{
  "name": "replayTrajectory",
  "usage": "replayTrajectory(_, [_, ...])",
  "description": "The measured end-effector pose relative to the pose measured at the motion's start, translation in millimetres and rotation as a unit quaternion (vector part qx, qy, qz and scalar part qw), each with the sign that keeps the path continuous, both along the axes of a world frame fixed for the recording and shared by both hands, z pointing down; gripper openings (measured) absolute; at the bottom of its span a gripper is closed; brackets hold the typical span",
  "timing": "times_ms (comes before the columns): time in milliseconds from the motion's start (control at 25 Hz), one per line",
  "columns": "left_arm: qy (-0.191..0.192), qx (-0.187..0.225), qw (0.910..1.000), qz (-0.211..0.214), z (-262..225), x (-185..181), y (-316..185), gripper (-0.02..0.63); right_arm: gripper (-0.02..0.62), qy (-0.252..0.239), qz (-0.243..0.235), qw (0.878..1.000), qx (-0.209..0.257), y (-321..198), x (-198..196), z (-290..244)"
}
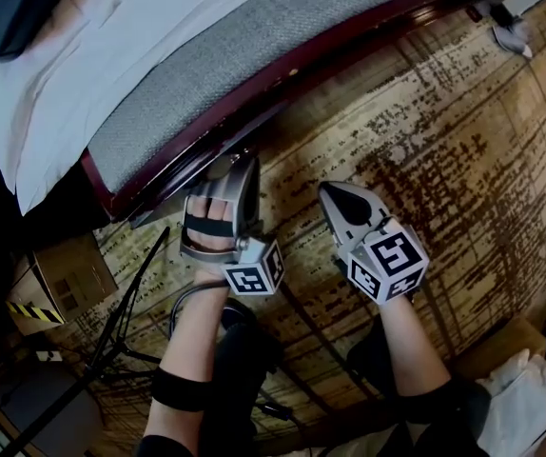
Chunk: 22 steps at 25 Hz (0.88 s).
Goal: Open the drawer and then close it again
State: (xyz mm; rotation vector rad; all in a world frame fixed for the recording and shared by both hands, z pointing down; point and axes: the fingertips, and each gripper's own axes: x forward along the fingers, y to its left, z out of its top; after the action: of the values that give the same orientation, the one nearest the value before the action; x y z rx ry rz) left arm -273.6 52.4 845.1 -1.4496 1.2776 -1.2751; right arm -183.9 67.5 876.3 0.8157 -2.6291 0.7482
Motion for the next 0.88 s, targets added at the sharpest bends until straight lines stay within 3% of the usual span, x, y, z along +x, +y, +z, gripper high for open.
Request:
replayTrajectory(440, [0.011, -0.026, 0.9996, -0.004, 4.2, 35.7, 40.5, 0.043, 0.0, 0.016, 0.01, 1.0, -0.012, 21.8, 34.2, -43.0])
replayTrajectory(880, [-0.004, 0.007, 0.999, 0.044, 1.2, 81.1, 84.0, 0.041, 0.0, 0.015, 0.037, 0.999, 0.001, 40.2, 55.7, -43.6])
